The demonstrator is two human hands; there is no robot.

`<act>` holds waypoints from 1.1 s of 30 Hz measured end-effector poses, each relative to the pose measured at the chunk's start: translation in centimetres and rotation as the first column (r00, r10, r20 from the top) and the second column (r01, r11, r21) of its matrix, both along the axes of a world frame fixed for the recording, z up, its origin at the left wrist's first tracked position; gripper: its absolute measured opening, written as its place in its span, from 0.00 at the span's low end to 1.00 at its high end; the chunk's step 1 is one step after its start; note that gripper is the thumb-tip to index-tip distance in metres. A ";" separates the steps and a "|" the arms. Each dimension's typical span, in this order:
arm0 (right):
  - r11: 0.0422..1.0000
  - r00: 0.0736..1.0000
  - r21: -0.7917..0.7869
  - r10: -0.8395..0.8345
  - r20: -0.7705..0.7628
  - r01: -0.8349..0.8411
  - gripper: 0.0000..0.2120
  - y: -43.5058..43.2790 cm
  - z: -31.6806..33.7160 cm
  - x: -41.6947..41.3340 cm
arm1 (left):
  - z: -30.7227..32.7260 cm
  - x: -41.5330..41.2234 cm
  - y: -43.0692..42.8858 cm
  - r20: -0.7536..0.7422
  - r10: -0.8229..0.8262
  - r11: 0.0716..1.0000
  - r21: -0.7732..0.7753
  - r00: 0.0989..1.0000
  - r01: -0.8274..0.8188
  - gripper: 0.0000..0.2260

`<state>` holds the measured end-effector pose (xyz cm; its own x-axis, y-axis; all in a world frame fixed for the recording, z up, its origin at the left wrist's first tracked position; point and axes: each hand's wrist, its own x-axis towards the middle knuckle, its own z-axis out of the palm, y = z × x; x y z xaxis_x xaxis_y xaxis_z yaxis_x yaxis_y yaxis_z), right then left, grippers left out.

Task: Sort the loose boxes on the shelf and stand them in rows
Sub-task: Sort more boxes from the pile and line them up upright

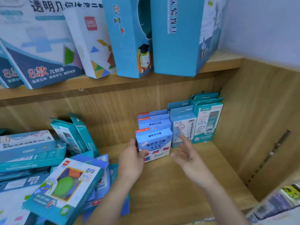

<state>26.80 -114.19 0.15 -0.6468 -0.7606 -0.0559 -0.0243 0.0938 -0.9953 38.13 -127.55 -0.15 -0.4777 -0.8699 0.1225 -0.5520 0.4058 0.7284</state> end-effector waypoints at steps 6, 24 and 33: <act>0.995 0.989 -0.074 0.082 0.122 -0.073 0.32 -2.1 0.3 -1.0 | -1.4 -1.8 -1.2 -0.065 0.031 0.998 0.058 0.997 -0.027 0.20; 0.980 0.970 -0.058 -0.195 -0.143 0.189 0.18 -3.3 -1.1 -2.3 | 0.5 -0.8 0.2 0.043 -0.041 0.999 -0.031 0.998 0.043 0.24; 0.970 0.969 0.024 0.243 0.044 -0.244 0.13 -1.1 -2.9 4.9 | 1.2 15.5 4.9 -0.074 0.101 0.810 -0.573 0.992 -0.125 0.11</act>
<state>31.73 -115.32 -2.75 -0.4393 -0.8925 -0.1027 -0.0094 0.1189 -0.9929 53.60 -122.62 1.03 -0.3653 -0.6823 0.6333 -0.5969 0.6937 0.4031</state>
